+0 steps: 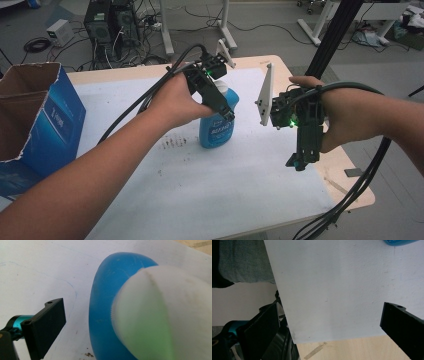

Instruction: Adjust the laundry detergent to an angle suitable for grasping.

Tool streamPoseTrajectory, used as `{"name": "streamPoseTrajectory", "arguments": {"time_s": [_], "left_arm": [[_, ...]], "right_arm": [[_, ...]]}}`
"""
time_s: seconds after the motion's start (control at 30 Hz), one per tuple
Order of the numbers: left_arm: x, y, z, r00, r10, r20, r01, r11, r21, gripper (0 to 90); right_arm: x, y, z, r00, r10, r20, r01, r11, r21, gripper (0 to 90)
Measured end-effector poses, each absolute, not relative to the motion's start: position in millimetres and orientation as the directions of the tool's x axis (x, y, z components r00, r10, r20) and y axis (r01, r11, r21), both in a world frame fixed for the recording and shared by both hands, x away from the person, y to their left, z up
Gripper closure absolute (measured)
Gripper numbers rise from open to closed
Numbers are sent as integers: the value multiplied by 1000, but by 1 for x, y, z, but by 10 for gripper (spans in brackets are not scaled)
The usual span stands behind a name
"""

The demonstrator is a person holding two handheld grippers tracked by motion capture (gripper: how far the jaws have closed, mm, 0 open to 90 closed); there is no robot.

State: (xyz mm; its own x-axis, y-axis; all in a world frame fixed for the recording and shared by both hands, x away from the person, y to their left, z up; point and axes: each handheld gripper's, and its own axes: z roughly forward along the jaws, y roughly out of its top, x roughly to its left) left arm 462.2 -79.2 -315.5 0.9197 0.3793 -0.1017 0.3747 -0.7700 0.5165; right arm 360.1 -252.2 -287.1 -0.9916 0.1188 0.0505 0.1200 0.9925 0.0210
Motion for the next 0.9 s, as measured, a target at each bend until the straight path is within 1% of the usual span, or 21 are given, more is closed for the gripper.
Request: {"name": "streamPoseTrajectory", "arguments": {"time_s": [0.27, 0.3, 0.33, 0.63, 0.67, 0.9], "left_arm": [[463, -81, -321, 917, 388, -90, 376, -768, 518, 28], [463, -80, -321, 919, 384, -89, 372, -769, 521, 44], [463, -80, -320, 919, 382, -94, 372, -767, 523, 91], [463, -82, -323, 918, 387, -85, 371, -766, 525, 105], [463, -82, -323, 918, 387, -84, 370, -766, 526, 123], [463, -83, -325, 916, 391, -83, 373, -762, 530, 166]], "right_arm": [[361, -252, -288, -991, 123, 51, 124, 992, 20, 15], [361, -252, -288, -991, 122, 51, 123, 992, 19, 14], [361, -252, -288, -991, 120, 51, 121, 992, 18, 14], [361, -253, -289, -991, 125, 55, 126, 992, 20, 15], [361, -254, -289, -991, 126, 52, 127, 992, 21, 15], [362, -254, -289, -991, 126, 54, 127, 992, 19, 14]]}}
